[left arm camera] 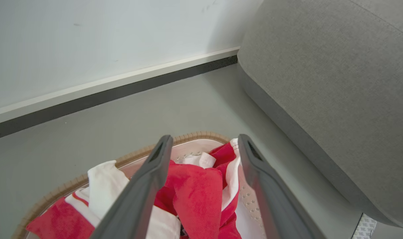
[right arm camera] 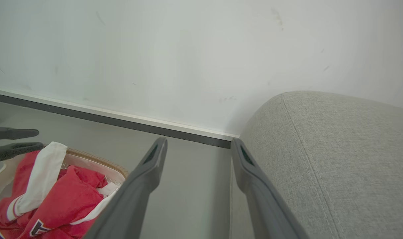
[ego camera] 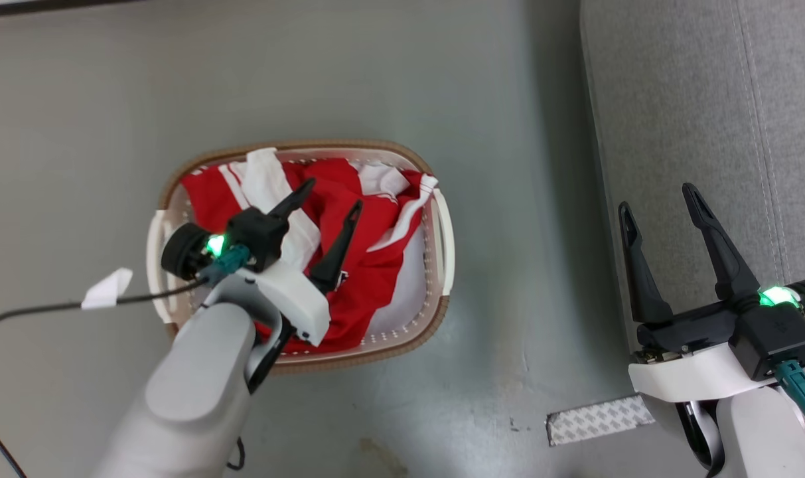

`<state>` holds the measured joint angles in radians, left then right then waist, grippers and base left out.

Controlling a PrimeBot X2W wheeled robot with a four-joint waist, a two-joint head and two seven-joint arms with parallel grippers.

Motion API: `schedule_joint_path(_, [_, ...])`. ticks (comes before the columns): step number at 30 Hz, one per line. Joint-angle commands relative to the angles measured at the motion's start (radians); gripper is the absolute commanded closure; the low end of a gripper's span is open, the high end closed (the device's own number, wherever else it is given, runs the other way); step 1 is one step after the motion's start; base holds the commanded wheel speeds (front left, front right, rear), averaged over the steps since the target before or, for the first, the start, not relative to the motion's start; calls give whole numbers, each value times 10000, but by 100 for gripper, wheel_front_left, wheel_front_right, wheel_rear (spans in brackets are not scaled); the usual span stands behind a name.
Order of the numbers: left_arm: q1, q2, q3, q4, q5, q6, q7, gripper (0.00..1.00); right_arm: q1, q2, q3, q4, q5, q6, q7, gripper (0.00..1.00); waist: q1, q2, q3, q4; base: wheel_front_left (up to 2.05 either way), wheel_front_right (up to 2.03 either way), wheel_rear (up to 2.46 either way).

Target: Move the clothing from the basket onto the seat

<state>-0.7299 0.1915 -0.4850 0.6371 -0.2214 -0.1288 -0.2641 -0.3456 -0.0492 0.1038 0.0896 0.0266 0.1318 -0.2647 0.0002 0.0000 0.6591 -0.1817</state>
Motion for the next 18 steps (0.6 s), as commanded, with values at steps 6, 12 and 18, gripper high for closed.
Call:
schedule_joint_path(6, [-1010,58,-279,1651,-202,-25,157,0,26,-25,103,-366,18,-21,3,0,-2,0,620,-325,0,0,0])
schedule_joint_path(12, [-1692,94,-568,2520,-507,-26,87,0,22,-25,149,-601,43,-21,3,0,-2,0,1151,-396,0,0,0])
schedule_joint_path(18, [-2138,131,-908,2967,-813,-26,12,0,-7,-23,159,-724,96,-21,3,0,-2,0,1604,-405,0,0,0])
